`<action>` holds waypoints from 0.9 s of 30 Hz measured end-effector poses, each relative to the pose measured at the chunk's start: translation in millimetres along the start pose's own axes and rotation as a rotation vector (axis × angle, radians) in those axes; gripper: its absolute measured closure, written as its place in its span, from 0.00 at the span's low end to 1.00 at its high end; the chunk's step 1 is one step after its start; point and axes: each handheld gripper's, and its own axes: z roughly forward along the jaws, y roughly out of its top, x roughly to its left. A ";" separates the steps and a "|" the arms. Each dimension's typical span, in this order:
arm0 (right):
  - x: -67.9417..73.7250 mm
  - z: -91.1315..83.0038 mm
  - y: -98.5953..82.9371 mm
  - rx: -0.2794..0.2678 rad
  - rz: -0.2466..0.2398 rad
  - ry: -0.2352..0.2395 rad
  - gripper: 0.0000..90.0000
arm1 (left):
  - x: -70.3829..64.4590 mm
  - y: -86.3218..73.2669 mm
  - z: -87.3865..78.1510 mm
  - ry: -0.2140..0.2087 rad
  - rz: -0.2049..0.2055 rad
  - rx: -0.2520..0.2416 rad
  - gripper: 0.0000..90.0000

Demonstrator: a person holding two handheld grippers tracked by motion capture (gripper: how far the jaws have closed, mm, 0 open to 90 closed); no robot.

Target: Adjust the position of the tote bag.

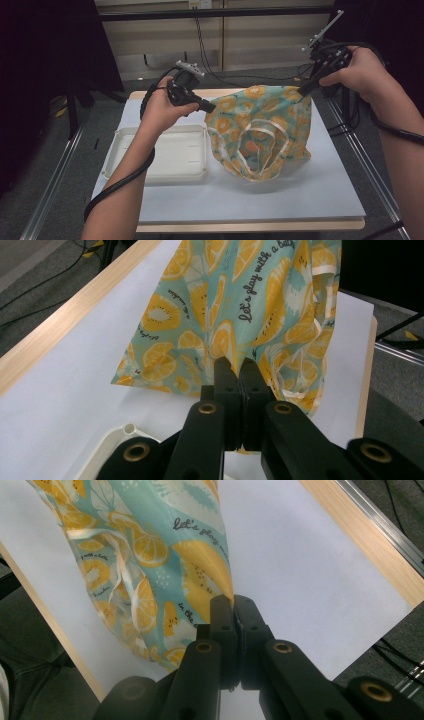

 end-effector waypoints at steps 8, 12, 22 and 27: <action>-2.0 13.3 2.0 0.015 -0.005 -0.017 0.98 | 9.3 -3.0 10.7 -0.006 -0.047 0.019 0.99; -2.8 24.7 1.3 0.026 0.018 -0.006 0.98 | 12.0 -6.7 19.7 0.003 -0.045 0.040 0.99; -3.2 43.9 0.7 0.043 -0.003 0.015 0.99 | 14.3 -14.6 34.1 -0.011 -0.054 0.064 0.99; -2.0 44.3 0.9 0.048 -0.003 0.014 0.99 | 6.4 -9.6 26.1 0.015 -0.008 0.061 0.86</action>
